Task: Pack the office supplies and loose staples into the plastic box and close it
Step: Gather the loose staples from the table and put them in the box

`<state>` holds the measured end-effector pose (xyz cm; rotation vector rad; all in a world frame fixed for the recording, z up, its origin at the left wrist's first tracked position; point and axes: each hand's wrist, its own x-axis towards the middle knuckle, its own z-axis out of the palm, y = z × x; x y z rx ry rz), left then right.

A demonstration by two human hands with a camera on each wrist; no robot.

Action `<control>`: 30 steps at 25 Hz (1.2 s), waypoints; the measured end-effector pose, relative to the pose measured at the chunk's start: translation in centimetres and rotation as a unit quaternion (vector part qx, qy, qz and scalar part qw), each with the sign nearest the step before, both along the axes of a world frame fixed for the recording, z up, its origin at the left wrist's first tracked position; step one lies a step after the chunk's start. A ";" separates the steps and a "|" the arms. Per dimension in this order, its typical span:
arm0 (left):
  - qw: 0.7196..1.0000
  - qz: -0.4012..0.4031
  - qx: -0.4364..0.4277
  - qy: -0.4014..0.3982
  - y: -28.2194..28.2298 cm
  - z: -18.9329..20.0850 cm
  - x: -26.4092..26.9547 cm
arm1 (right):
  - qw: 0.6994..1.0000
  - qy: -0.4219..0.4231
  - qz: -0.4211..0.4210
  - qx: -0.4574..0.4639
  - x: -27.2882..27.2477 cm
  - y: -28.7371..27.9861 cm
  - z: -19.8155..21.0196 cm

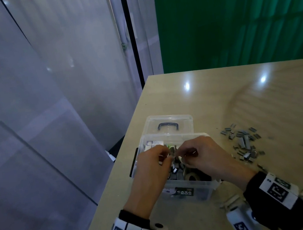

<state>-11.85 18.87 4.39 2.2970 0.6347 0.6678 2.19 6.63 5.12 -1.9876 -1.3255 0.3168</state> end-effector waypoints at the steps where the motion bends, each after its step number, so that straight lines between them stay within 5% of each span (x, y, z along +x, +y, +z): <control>1: 1.000 -0.007 0.003 -0.010 -0.2 0.2 0.4 | 1.000 0.002 -0.008 0.004 0.3 -0.5 0.3; 12: 0.993 -0.121 -0.006 -0.007 -7.0 0.2 8.7 | 0.989 0.044 -0.132 0.051 6.6 -10.2 1.9; 15: 0.987 -0.162 -0.003 0.009 -10.6 -0.1 10.9 | 0.988 0.038 -0.150 -0.001 8.7 -13.7 0.0; 19: 0.968 -0.209 0.035 0.136 -14.5 -2.4 13.0 | 0.977 0.055 -0.138 -0.154 10.5 -17.5 -4.3; 23: 0.942 -0.172 0.072 0.280 -16.1 -6.0 14.1 | 0.954 0.034 -0.151 -0.258 11.7 -19.6 -7.4; 30: 0.904 -0.098 0.127 0.397 -17.7 -9.3 13.3 | 0.941 0.036 -0.146 -0.304 12.3 -20.3 -9.4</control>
